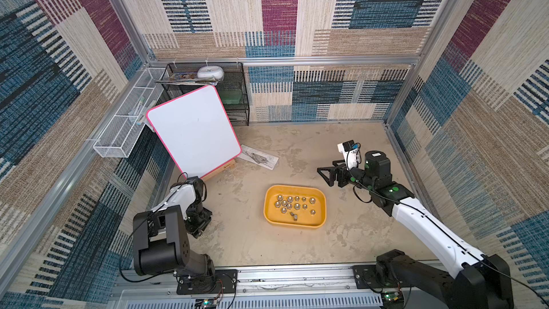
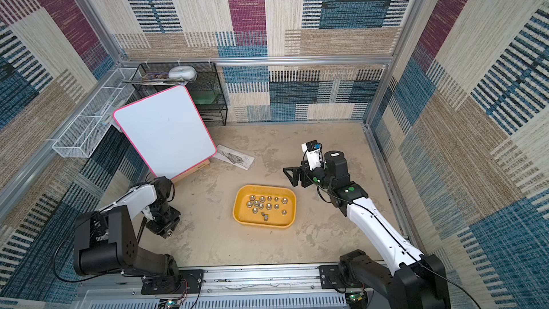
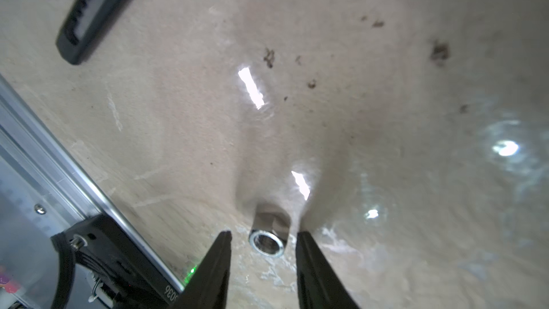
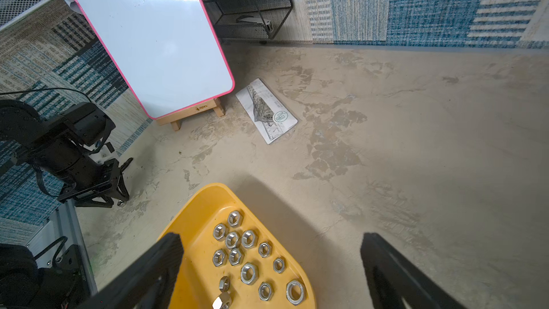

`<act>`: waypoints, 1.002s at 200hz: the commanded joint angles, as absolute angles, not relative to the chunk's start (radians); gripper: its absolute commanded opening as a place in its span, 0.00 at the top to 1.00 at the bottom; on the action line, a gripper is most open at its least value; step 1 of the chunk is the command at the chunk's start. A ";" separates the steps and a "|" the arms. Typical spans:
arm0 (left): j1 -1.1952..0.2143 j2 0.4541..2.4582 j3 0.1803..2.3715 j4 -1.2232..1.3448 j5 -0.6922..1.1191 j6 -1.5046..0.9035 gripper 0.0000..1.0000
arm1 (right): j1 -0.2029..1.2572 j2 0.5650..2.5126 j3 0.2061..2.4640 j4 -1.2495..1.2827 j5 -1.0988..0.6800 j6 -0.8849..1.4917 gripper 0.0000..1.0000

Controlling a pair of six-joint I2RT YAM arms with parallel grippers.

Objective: Put the nuts on the desktop into the storage box
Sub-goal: Pick up the nut from the center of the board.

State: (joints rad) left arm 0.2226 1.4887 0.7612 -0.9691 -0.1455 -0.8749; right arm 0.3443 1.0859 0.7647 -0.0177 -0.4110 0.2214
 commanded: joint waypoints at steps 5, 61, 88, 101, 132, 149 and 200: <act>0.223 1.472 0.750 -0.950 -0.151 -0.897 0.60 | 0.345 1.088 0.776 -0.026 -0.399 0.218 0.01; 0.225 1.471 0.739 -0.908 -0.142 -0.881 0.67 | 0.345 1.088 0.776 -0.027 -0.403 0.219 0.01; 0.224 1.461 0.730 -0.882 -0.122 -0.876 0.72 | 0.345 1.082 0.777 -0.029 -0.405 0.220 0.01; 0.224 1.450 0.732 -0.886 -0.120 -0.875 0.76 | 0.344 1.080 0.777 -0.034 -0.405 0.219 0.01; 0.224 1.411 0.738 -0.905 -0.113 -0.861 0.79 | 0.345 1.069 0.769 -0.037 -0.406 0.221 0.01; 0.221 1.391 0.749 -0.919 -0.099 -0.849 0.79 | 0.345 1.064 0.765 -0.035 -0.406 0.222 0.01; 0.195 1.291 0.791 -0.954 -0.039 -0.830 0.80 | 0.344 1.046 0.761 -0.040 -0.412 0.229 0.01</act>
State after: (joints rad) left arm 0.2085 1.3262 0.7731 -0.9215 -0.0807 -0.8474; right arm 0.3443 1.0573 0.7647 -0.0383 -0.4049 0.2226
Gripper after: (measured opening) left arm 0.218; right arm 0.993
